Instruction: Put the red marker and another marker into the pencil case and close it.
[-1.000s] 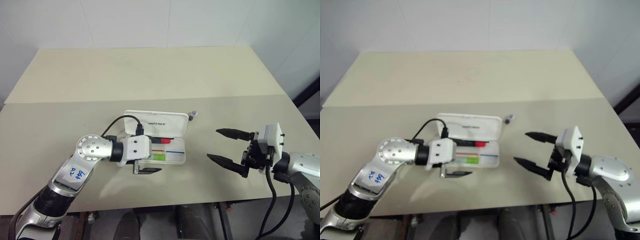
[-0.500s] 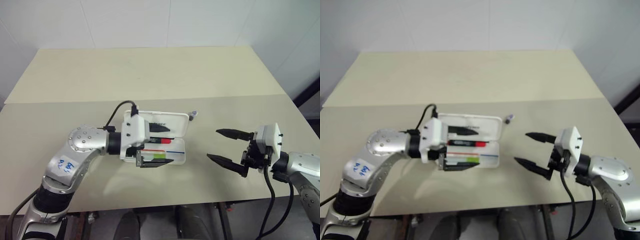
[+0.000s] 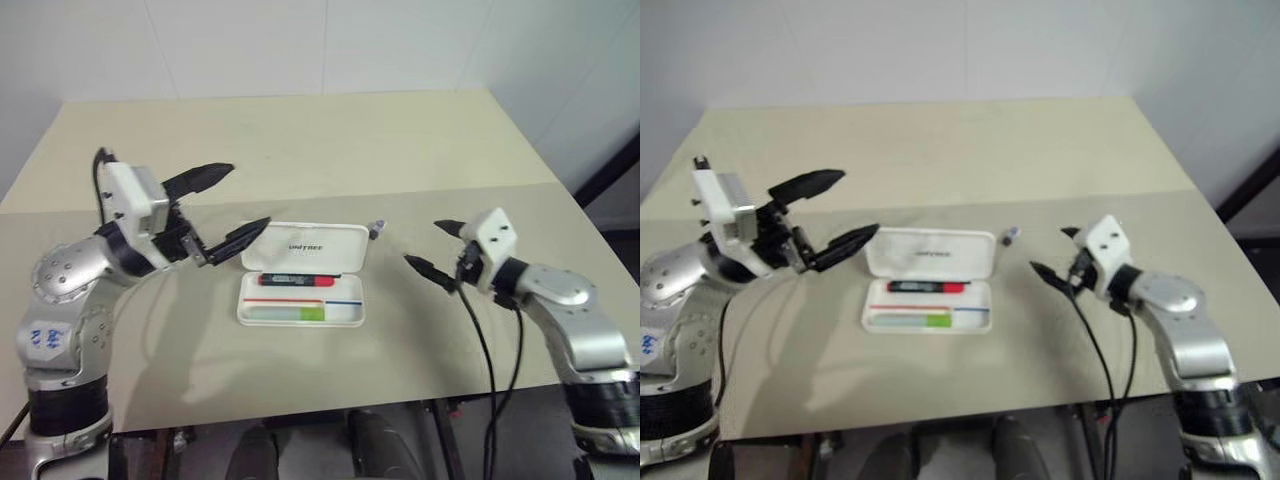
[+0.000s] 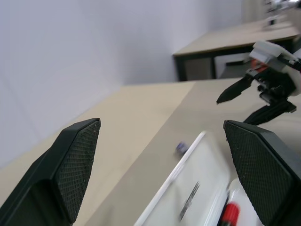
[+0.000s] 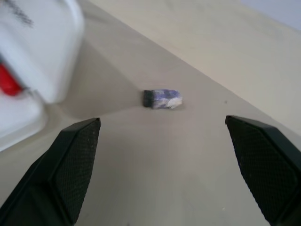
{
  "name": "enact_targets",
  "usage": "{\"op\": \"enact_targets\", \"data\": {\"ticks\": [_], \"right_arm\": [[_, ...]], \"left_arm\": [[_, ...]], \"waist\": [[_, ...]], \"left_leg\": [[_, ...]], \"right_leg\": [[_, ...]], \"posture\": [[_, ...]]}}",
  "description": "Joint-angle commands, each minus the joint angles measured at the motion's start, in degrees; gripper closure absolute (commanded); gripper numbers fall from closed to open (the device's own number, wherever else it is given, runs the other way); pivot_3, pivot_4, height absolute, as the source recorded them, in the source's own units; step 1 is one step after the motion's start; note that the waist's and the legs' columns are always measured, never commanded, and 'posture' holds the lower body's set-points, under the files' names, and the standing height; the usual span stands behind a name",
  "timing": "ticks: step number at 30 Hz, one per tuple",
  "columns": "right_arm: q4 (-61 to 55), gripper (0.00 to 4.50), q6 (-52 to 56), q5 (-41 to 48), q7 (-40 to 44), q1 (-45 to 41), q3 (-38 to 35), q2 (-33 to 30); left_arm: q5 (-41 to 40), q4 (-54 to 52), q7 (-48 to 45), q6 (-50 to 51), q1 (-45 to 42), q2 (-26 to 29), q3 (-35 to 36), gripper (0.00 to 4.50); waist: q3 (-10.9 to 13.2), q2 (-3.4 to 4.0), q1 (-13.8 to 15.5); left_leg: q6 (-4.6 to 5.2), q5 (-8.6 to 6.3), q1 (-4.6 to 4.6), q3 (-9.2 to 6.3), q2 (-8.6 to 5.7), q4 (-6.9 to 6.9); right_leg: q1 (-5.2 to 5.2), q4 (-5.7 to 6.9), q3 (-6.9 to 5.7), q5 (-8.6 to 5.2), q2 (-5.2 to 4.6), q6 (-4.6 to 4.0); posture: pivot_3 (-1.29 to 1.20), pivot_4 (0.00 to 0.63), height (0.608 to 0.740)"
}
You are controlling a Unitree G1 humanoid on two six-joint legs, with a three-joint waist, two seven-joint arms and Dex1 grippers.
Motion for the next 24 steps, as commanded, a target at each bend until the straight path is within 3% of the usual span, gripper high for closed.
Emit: {"op": "enact_targets", "data": {"ticks": [1, 8, 24], "right_arm": [[4.5, 0.00, 0.4, -3.5, -4.6, -4.5, 2.2, 3.4], [13.8, 0.00, -0.5, -7.1, -5.7, -9.8, 6.2, 9.0], [19.7, 0.00, -3.0, -6.5, -0.9, -11.9, 9.5, 17.8]], "left_arm": [[-2.4, 0.7, -1.4, -2.9, 3.1, 1.3, 4.5, 0.03], [-6.0, 2.3, -2.7, -4.0, 7.2, 3.5, 10.4, 0.03], [-18.1, -5.0, -2.7, -0.3, 20.1, 4.0, 17.3, 0.03]], "waist": [[0.0, -0.01, -0.1], [0.0, -0.01, 0.1], [0.0, -0.01, -1.6]], "left_leg": [[-0.01, -0.01, 0.00, 0.00, 0.01, -0.02], [-0.02, -0.02, -0.33, 0.01, 0.01, -0.16], [-0.02, -0.02, -0.34, 0.11, 0.05, -0.12]], "right_leg": [[-0.05, 0.04, 0.00, 0.15, 0.00, 0.28], [-0.53, 0.16, -0.02, 0.23, 0.00, 0.44], [-0.71, 0.46, -0.02, 0.22, 0.01, 0.42]], "posture": [[0.00, 0.150, 0.740], [0.00, 0.150, 0.740], [0.00, 0.150, 0.740]]}}
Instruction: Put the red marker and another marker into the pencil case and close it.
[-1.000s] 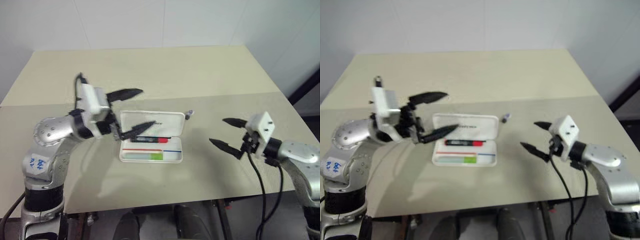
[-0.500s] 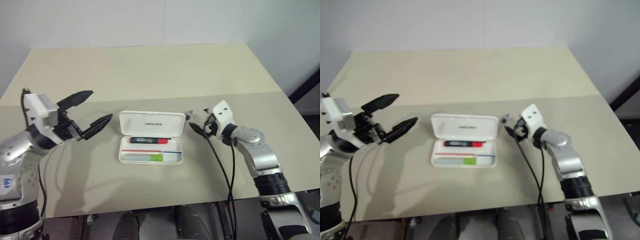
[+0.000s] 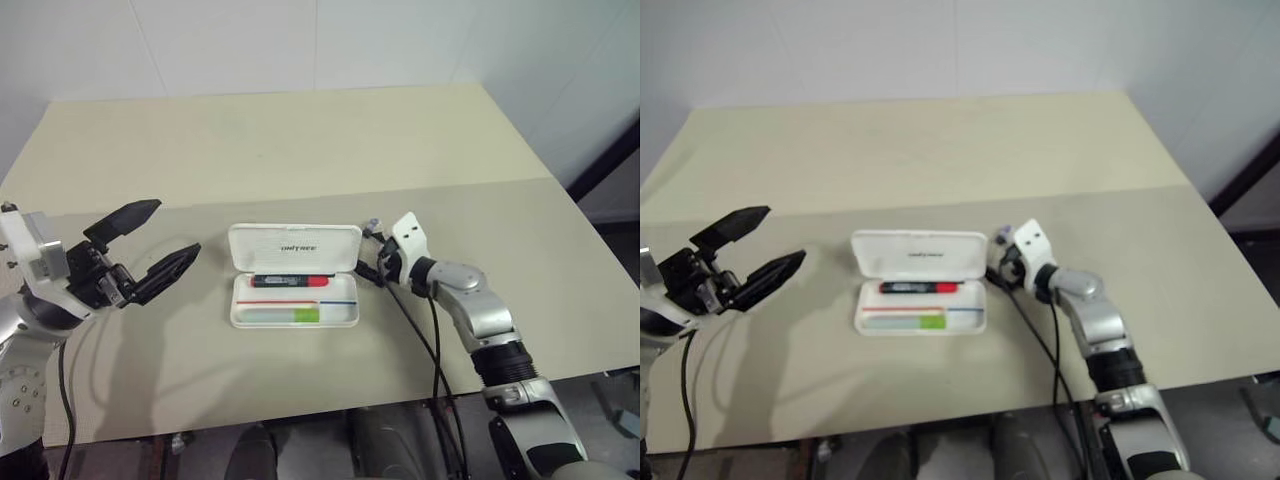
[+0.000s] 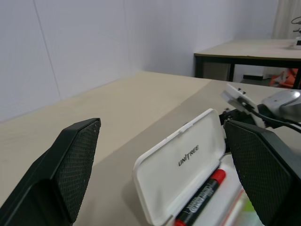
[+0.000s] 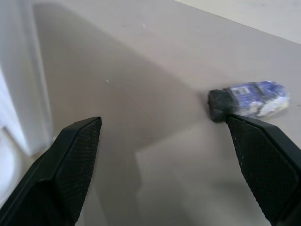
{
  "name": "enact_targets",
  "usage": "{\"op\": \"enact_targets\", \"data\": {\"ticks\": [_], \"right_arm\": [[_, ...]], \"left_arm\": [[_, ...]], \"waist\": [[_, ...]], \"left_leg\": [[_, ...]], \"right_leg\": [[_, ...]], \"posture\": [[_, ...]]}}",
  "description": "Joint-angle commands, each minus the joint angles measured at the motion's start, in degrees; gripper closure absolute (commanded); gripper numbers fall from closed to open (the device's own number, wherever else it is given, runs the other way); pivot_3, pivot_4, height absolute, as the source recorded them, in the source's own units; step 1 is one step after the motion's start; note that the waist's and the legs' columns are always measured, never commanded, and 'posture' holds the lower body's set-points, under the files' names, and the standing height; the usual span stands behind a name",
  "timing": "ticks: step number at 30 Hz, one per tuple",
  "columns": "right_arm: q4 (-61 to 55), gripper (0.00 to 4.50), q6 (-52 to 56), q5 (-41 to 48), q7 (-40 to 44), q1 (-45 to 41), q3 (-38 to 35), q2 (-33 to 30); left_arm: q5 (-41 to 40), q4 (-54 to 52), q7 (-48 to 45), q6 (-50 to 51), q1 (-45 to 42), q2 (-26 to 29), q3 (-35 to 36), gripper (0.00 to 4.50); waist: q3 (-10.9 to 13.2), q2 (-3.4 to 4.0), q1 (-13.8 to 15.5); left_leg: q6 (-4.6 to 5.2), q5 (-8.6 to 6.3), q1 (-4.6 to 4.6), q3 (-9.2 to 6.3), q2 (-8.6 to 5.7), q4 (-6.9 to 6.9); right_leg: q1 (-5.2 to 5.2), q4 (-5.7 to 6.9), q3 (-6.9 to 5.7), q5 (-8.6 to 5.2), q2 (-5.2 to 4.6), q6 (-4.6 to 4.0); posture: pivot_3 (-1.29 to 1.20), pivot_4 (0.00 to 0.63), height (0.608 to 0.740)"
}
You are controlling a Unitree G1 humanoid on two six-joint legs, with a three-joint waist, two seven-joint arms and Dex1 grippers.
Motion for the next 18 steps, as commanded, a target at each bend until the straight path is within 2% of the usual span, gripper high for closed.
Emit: {"op": "enact_targets", "data": {"ticks": [1, 9, 10, 11, 18], "right_arm": [[1.5, 0.00, -3.1, -0.6, 0.7, -1.5, 1.4, 1.7], [12.1, 0.00, -8.3, -3.6, -2.4, -5.8, 1.7, 6.2], [13.4, 0.00, -8.9, -4.0, -2.8, -6.3, 1.7, 6.6], [14.6, 0.00, -9.4, -4.4, -3.1, -6.6, 1.8, 6.9], [24.1, 0.00, -12.3, -7.0, -7.7, -10.1, 1.0, 8.5]], "left_arm": [[-2.2, -2.2, -2.2, -0.6, 3.2, 1.1, 2.5, 0.03], [-2.0, 2.1, -3.8, -1.6, 5.6, 3.7, 6.4, 0.03], [-1.8, 2.5, -3.5, -1.6, 5.4, 3.9, 6.6, 0.03], [-1.5, 2.8, -3.2, -1.7, 5.1, 4.1, 6.6, 0.03], [0.3, 4.6, -1.5, -3.3, 2.6, 4.8, 5.9, 0.03]], "waist": [[0.0, 0.00, -0.3], [0.0, -0.06, -2.5], [0.0, -0.06, -2.9], [0.0, -0.07, -3.1], [-0.1, -0.37, -4.1]], "left_leg": [[0.00, 0.00, 0.01, 0.01, 0.00, 0.00], [0.01, 0.02, 0.11, 0.03, 0.05, -0.01], [0.02, 0.05, 0.13, 0.04, 0.05, -0.01], [0.04, 0.07, 0.16, 0.04, 0.05, 0.00], [0.16, 0.18, 0.44, 0.04, 0.04, 0.11]], "right_leg": [[-0.01, 0.00, 0.01, 0.00, 0.00, 0.00], [0.00, 0.02, 0.02, -0.07, 0.06, -0.26], [0.01, 0.02, 0.04, -0.32, 0.06, -0.77], [0.04, 0.02, 0.05, -0.40, 0.06, -0.93], [0.15, 0.02, 0.50, -0.06, 0.33, -1.00]], "posture": [[0.00, 0.150, 0.740], [0.00, 0.150, 0.740], [0.00, 0.150, 0.740], [0.00, 0.150, 0.740], [0.00, 0.150, 0.740]]}}
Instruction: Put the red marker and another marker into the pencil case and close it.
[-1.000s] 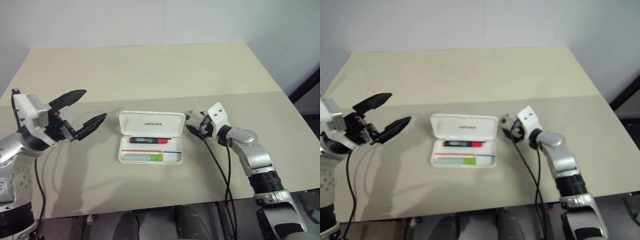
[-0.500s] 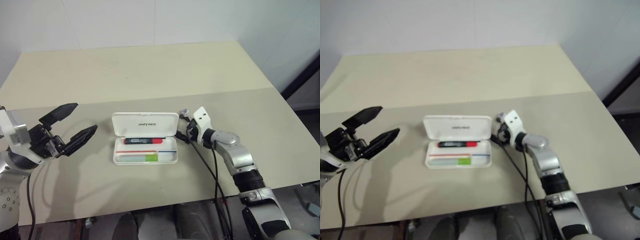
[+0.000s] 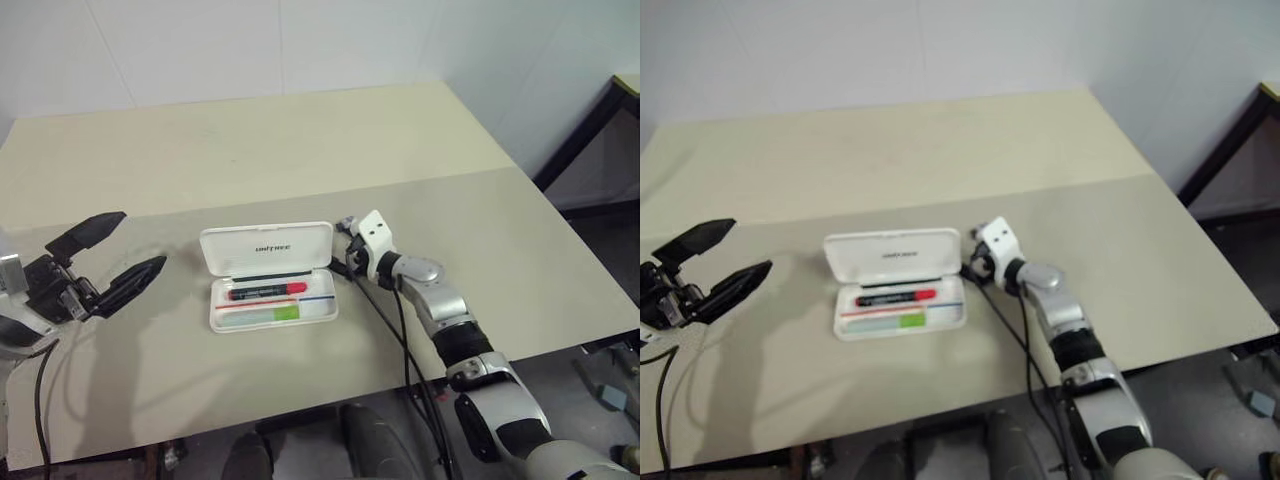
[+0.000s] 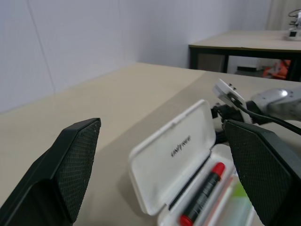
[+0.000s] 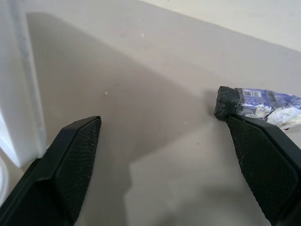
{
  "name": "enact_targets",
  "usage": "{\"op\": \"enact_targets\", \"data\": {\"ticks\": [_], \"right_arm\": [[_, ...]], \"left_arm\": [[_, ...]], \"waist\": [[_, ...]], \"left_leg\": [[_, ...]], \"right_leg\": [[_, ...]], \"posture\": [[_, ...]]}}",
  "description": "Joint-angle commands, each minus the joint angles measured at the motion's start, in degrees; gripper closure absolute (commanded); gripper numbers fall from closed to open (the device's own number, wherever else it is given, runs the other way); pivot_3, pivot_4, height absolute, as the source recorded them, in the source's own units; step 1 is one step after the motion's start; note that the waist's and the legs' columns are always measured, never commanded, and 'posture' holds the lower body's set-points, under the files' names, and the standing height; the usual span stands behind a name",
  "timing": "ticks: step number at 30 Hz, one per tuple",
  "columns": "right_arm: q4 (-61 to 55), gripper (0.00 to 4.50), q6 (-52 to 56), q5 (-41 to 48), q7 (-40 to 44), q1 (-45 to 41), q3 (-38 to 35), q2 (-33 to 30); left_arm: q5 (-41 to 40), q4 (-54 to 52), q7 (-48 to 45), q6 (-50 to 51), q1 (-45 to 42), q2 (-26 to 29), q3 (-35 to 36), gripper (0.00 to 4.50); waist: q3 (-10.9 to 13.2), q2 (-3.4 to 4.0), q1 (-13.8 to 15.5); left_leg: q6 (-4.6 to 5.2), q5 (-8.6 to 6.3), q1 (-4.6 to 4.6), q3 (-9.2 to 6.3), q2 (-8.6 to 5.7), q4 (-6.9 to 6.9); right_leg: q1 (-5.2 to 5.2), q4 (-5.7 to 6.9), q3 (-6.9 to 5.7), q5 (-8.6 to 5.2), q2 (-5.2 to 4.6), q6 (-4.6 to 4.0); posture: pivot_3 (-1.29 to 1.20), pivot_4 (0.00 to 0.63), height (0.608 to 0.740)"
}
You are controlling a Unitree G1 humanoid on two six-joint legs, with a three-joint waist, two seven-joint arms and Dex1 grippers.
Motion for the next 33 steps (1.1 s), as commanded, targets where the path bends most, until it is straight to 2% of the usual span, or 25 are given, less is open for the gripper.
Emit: {"op": "enact_targets", "data": {"ticks": [1, 7, 14, 19, 25, 31, 33], "right_arm": [[5.1, 0.00, -0.4, -2.4, -4.5, -1.2, -0.8, -0.1], [10.9, 0.00, -0.9, -3.5, -5.8, -3.4, -0.2, 0.0], [19.0, 0.00, 1.9, -3.0, -8.2, -8.4, -1.4, 1.6], [24.8, 0.00, -0.3, -2.8, -12.1, -11.9, -2.7, 2.5], [31.9, 0.00, -3.0, -2.4, -21.0, -16.6, -5.7, 2.2], [35.7, 0.00, -4.3, -2.3, -25.3, -19.1, -7.5, 1.0], [36.3, 0.00, -4.3, -2.5, -25.5, -19.1, -7.8, 0.5]], "left_arm": [[0.4, -0.9, 0.5, -1.2, -0.4, 1.1, 0.9, 0.03], [1.4, -1.1, 1.1, -1.9, -0.9, 0.5, -0.7, 0.03], [2.0, -0.7, 1.7, -2.5, -1.8, 0.4, -2.0, 0.03], [2.3, -0.8, 2.1, -2.7, -1.9, 0.4, -2.8, 0.03], [2.4, -0.7, 2.4, -3.0, -2.5, 0.3, -3.2, 0.03], [2.7, -0.2, 2.1, -3.2, -3.1, 0.2, -3.5, 0.03], [2.8, 0.0, 2.1, -3.2, -3.3, 0.2, -3.5, 0.03]], "waist": [[-0.1, -0.10, -0.3], [-0.2, -0.27, -0.7], [-0.1, -0.20, -1.9], [-0.1, -0.19, -2.8], [-0.1, -0.08, -2.7], [0.0, -0.02, -2.3], [-0.1, -0.09, -2.1]], "left_leg": [[0.01, 0.04, 0.02, 0.00, 0.00, 0.00], [0.25, 0.29, 0.06, -0.02, -0.01, 0.02], [0.34, 0.35, 0.11, -0.19, -0.01, 0.00], [0.25, 0.29, 0.04, -0.22, 0.00, -0.07], [0.27, 0.30, -0.36, -0.31, 0.00, -0.44], [0.47, 0.42, -0.58, -0.33, 0.00, -0.51], [0.60, 0.50, -0.57, -0.28, -0.08, -0.47]], "right_leg": [[0.00, -0.01, 0.05, 0.07, 0.02, -0.03], [0.08, -0.18, 0.09, 0.37, 0.05, -0.34], [0.46, -1.27, 0.35, 1.10, 0.37, -1.36], [0.73, -2.21, 0.37, 1.74, 0.37, -1.51], [0.84, -3.61, 0.33, 2.56, 0.41, -2.35], [0.77, -3.91, 0.28, 2.46, 0.39, -2.28], [0.63, -3.31, 0.31, 1.94, 0.31, -1.92]], "posture": [[0.00, 0.150, 0.740], [0.00, 0.150, 0.740], [0.00, 0.150, 0.740], [0.00, 0.150, 0.740], [0.00, 0.150, 0.740], [0.00, 0.150, 0.740], [0.00, 0.150, 0.740]]}}
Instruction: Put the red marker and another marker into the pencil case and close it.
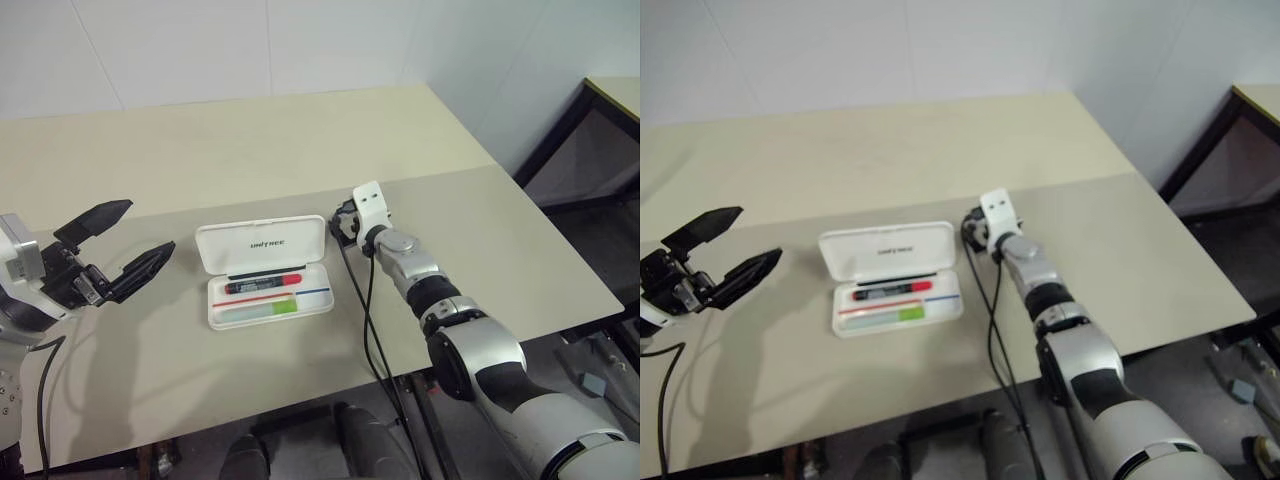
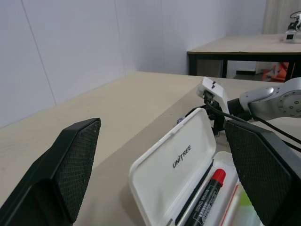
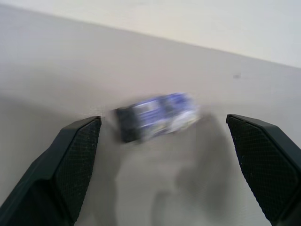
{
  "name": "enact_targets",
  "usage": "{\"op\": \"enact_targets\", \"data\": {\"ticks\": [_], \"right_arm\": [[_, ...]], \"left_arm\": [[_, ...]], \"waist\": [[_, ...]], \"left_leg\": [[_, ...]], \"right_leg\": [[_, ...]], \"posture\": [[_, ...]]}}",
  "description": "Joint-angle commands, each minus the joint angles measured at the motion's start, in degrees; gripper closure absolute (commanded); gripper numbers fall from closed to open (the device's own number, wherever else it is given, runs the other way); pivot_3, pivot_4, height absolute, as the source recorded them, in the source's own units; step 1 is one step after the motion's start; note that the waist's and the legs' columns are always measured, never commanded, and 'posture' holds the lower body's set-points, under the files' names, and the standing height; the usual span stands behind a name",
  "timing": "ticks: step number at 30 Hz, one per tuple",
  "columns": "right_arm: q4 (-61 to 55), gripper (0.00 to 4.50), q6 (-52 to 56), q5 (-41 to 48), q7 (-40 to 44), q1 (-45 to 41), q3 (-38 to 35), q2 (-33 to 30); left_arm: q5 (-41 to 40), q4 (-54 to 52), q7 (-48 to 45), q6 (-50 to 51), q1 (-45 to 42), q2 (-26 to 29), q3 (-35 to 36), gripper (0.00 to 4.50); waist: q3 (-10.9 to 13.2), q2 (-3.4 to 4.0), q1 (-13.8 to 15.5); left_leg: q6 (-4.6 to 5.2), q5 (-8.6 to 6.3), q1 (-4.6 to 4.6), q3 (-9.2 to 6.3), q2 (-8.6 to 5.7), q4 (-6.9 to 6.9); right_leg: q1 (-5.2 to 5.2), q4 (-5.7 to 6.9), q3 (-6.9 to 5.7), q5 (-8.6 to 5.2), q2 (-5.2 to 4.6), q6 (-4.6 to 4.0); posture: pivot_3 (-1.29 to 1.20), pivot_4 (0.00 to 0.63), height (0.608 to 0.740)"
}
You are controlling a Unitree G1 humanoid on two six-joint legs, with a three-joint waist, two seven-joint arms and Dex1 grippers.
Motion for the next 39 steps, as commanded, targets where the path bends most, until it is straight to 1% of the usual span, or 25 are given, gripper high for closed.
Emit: {"op": "enact_targets", "data": {"ticks": [1, 3, 4, 5, 6, 7, 11, 19, 22, 26, 27, 28, 29, 30, 33, 39], "right_arm": [[3.3, 0.00, 1.0, -1.6, -3.9, 1.1, -1.6, -3.9], [3.2, 0.00, 1.2, -1.6, -2.5, 1.3, -1.6, -4.1], [3.1, 0.00, 1.2, -1.7, -1.6, 1.5, -1.4, -4.1], [2.7, 0.00, 1.2, -1.6, -0.3, 1.7, -1.3, -4.0], [2.4, 0.00, 1.2, -1.6, 0.6, 1.8, -1.2, -3.9], [1.9, 0.00, 1.4, -1.5, 2.3, 2.0, -1.0, -3.7], [-0.9, 0.00, 1.6, -1.7, 8.1, 3.3, 0.1, -3.2], [-1.0, 0.00, 3.3, -2.6, 8.4, 3.7, 0.1, -3.4], [-0.6, 0.54, 4.6, -2.7, 8.3, 3.3, 0.0, -3.5], [-1.4, 1.91, 4.9, -2.5, 8.4, 3.6, -0.2, -3.7], [-1.6, 2.17, 4.9, -2.5, 8.4, 3.7, -0.2, -3.7], [-1.8, 2.53, 4.9, -2.5, 8.4, 3.9, -0.1, -3.7], [-2.1, 2.74, 4.8, -2.6, 8.4, 4.1, 0.0, -3.7], [-2.4, 2.84, 4.7, -2.6, 8.5, 4.3, 0.1, -3.8], [-3.2, 2.85, 4.4, -2.7, 8.4, 4.4, 0.0, -4.0], [-3.7, 2.85, 2.4, -2.6, 6.5, 2.6, -1.1, -6.1]], "left_arm": [[0.2, 0.1, 0.1, -1.3, -0.7, 0.2, 0.1, 0.03], [0.3, 0.3, 0.0, -1.3, -0.8, 0.3, -0.1, 0.03], [0.4, 0.4, -0.1, -1.4, -0.8, 0.3, -0.1, 0.03], [0.4, 0.5, 0.0, -1.4, -1.0, 0.3, -0.2, 0.03], [0.3, 0.5, 0.0, -1.4, -1.0, 0.4, -0.2, 0.03], [0.4, 0.7, 0.0, -1.4, -1.2, 0.4, -0.4, 0.03], [0.5, 0.9, 0.0, -1.4, -1.7, 0.5, -0.9, 0.03], [0.6, 1.0, -0.1, -1.4, -2.2, 0.4, -1.4, 0.03], [0.4, 1.0, -0.4, -1.4, -2.3, 0.3, -1.5, 0.00], [-0.2, 0.8, -1.1, -1.1, -2.4, 0.5, -1.5, 0.00], [-0.3, 0.8, -1.4, -1.0, -2.4, 0.6, -1.5, 0.00], [-0.4, 0.9, -1.7, -1.0, -2.3, 0.7, -1.4, 0.00], [-0.4, 1.0, -2.0, -0.9, -2.3, 0.9, -1.3, 0.00], [-0.4, 1.2, -2.3, -0.9, -2.3, 1.0, -1.2, 0.00], [-0.4, 2.0, -3.5, -0.7, -2.6, 1.6, -1.1, 0.00], [-0.4, 5.6, -7.5, -0.5, -6.9, 4.3, -3.2, 0.00]], "waist": [[0.0, -0.04, 0.4], [-0.1, -0.16, 1.1], [-0.2, -0.30, 1.5], [-0.2, -0.38, 1.7], [-0.2, -0.40, 1.7], [-0.2, -0.40, 1.7], [-0.1, -0.09, 1.6], [-0.1, -0.11, 1.4], [-0.1, -0.12, 1.5], [-0.1, -0.16, 1.7], [-0.1, -0.16, 1.8], [-0.1, -0.16, 1.9], [-0.1, -0.16, 2.0], [-0.1, -0.16, 2.1], [-0.1, -0.15, 2.2], [-0.1, -0.14, 2.7]], "left_leg": [[-0.12, -0.08, 0.02, 0.01, -0.02, 0.00], [-0.27, -0.23, 0.00, 0.01, -0.04, -0.04], [-0.34, -0.32, 0.00, 0.02, -0.06, -0.04], [-0.48, -0.45, 0.02, 0.02, -0.05, -0.03], [-0.53, -0.51, 0.10, 0.00, -0.03, -0.05], [-0.55, -0.54, 0.21, -0.01, 0.04, -0.11], [-0.54, -0.54, 0.40, -0.03, 0.08, -0.53], [-0.77, -0.76, 0.44, -0.01, 0.10, -0.55], [-0.76, -0.76, 0.46, -0.01, 0.10, -0.53], [-0.76, -0.75, 0.50, -0.02, 0.10, -0.45], [-0.77, -0.75, 0.50, -0.02, 0.09, -0.43], [-0.77, -0.75, 0.50, -0.02, 0.08, -0.41], [-0.77, -0.74, 0.50, -0.02, 0.07, -0.39], [-0.77, -0.74, 0.50, -0.02, 0.08, -0.38], [-0.77, -0.74, 0.51, -0.02, 0.08, -0.38], [-0.77, -0.73, 0.50, -0.02, 0.07, -0.36]], "right_leg": [[-0.12, 0.29, 0.01, -0.15, -0.03, 0.19], [-0.44, 0.95, 0.04, -0.48, -0.02, 0.82], [-0.63, 1.31, 0.08, -0.64, -0.02, 1.23], [-0.85, 1.83, 0.12, -0.83, -0.01, 1.85], [-0.93, 2.11, 0.11, -0.89, 0.01, 2.32], [-0.94, 2.25, 0.10, -0.92, 0.09, 2.62], [-0.98, 2.26, 0.10, -1.00, 0.18, 2.64], [-0.99, 2.38, 0.10, -1.38, 0.17, 2.70], [-0.98, 2.40, 0.10, -1.38, 0.17, 2.69], [-0.92, 2.44, 0.10, -1.39, 0.16, 2.66], [-0.90, 2.44, 0.10, -1.44, 0.16, 2.55], [-0.89, 2.44, 0.12, -1.45, 0.16, 2.51], [-0.88, 2.44, 0.13, -1.48, 0.16, 2.46], [-0.88, 2.44, 0.13, -1.52, 0.16, 2.37], [-0.89, 2.46, 0.12, -1.52, 0.16, 2.38], [-0.90, 2.48, 0.12, -1.51, 0.16, 2.40]], "posture": [[0.00, 0.150, 0.740], [0.00, 0.150, 0.740], [0.00, 0.150, 0.740], [0.00, 0.150, 0.740], [0.00, 0.150, 0.740], [0.00, 0.150, 0.740], [0.00, 0.150, 0.740], [0.00, 0.150, 0.740], [0.00, 0.150, 0.740], [0.00, 0.150, 0.740], [0.00, 0.150, 0.740], [0.00, 0.150, 0.740], [0.00, 0.150, 0.740], [0.00, 0.150, 0.740], [0.00, 0.150, 0.740], [0.00, 0.150, 0.740]]}}
